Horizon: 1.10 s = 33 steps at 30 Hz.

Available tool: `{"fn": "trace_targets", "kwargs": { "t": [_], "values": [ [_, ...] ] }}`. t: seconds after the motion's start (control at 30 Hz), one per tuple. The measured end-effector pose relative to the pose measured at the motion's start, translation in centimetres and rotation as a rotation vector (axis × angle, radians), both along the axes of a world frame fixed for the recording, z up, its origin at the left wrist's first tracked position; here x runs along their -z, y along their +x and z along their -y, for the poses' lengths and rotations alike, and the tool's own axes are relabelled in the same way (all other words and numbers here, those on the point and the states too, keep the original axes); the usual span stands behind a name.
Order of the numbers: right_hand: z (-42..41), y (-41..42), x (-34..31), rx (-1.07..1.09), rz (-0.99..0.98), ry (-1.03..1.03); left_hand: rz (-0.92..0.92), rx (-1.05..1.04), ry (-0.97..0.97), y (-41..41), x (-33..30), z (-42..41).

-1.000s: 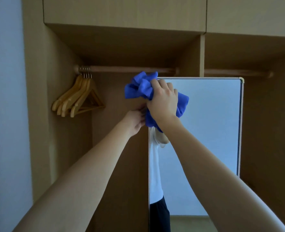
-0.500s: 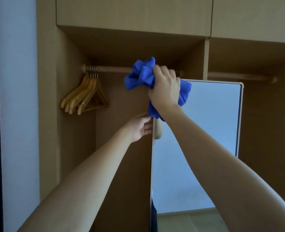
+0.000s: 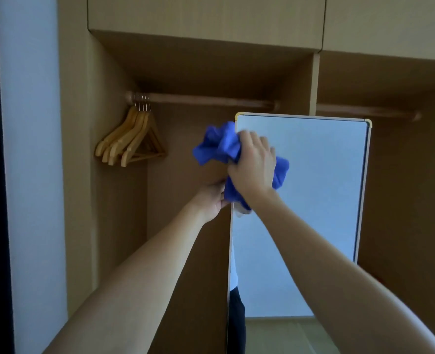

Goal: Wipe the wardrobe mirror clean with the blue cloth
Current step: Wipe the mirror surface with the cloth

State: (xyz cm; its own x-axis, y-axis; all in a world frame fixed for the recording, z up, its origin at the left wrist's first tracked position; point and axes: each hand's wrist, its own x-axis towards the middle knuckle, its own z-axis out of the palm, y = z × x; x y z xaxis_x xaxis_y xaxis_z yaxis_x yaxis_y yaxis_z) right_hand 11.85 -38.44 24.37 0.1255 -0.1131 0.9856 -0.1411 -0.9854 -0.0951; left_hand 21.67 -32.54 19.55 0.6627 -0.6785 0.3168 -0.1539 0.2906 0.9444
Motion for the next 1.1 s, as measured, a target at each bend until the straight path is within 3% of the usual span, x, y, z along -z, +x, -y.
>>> {"fn": "trace_targets", "kwargs": {
  "t": [0.1, 0.2, 0.3, 0.57, 0.63, 0.73, 0.87, 1.0, 1.1],
  "values": [
    [-0.4, -0.6, -5.8, 0.065, 0.184, -0.061, -0.065, 0.033, 0.009, -0.2, 0.2, -0.3],
    [-0.3, 0.6, -8.0, 0.135, -0.03, -0.063, -0.059, 0.025, 0.064, -0.3, 0.6, -0.5],
    [0.0, 2.5, -4.6, 0.256, -0.24, -0.108, -0.087, 0.046, 0.05, 0.1, 1.1, -0.5],
    [0.6, 2.3, 7.0, 0.205, -0.24, -0.151, -0.056, -0.006, 0.086, -0.4, 2.2, -0.8],
    [0.0, 1.6, 7.2, 0.101, -0.186, -0.119, -0.077, -0.022, 0.087, -1.0, 2.3, -0.9],
    [-1.2, 0.1, 3.2, -0.113, 0.069, -0.064, -0.032, -0.022, 0.025, -1.5, 2.1, -0.5],
    [-1.9, -0.3, -4.3, 0.171, 0.247, -0.195, -0.095, -0.016, -0.002, -1.2, 2.1, -0.2],
    [-0.7, 1.8, -5.0, 0.324, -0.25, -0.082, -0.083, 0.006, 0.013, -1.5, 1.8, -0.5],
    [0.7, 3.0, -1.4, 0.383, -0.343, -0.132, -0.104, -0.017, 0.003, -1.0, 2.1, -0.3]
  ]
}}
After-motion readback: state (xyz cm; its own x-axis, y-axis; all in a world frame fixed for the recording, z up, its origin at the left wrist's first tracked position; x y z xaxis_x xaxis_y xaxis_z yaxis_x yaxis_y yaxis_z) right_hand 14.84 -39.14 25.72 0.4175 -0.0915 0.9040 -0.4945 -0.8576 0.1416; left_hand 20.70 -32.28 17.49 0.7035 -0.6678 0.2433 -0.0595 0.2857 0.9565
